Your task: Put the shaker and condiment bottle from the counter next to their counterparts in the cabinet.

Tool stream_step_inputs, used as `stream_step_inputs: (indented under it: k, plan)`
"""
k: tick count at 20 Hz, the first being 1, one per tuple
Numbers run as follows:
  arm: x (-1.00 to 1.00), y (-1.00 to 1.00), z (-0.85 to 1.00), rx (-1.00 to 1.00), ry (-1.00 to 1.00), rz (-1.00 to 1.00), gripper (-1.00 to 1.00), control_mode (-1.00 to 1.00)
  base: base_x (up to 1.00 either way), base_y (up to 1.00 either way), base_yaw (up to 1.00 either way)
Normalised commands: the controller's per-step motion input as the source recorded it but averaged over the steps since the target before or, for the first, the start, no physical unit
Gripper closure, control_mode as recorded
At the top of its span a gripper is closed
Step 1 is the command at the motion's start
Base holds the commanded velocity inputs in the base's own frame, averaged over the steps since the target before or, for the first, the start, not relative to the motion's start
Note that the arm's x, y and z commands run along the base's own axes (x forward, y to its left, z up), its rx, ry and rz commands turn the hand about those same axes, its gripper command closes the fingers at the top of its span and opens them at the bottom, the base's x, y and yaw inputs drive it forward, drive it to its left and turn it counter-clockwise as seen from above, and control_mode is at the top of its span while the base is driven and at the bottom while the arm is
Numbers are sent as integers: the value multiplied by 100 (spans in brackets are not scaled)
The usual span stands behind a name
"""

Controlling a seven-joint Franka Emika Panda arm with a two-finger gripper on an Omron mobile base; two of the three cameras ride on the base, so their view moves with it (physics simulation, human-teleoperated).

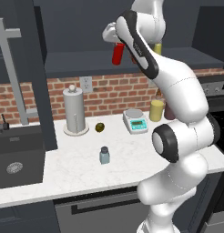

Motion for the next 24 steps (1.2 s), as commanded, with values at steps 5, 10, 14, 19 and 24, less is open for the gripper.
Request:
stream_step_inputs:
  k: [5,10,14,19,24]
  plan:
    - [1,1,-3,0,0,0,100,-100,0,0,0]
    - [35,0,-37,-6,0,0,100,-100,0,0,0]
    - [59,0,-40,-8,0,0,100,-100,0,0,0]
    - [21,0,-13,-2,0,0,100,-100,0,0,0]
    - [8,-2,0,0,0,0,100,-100,0,0,0]
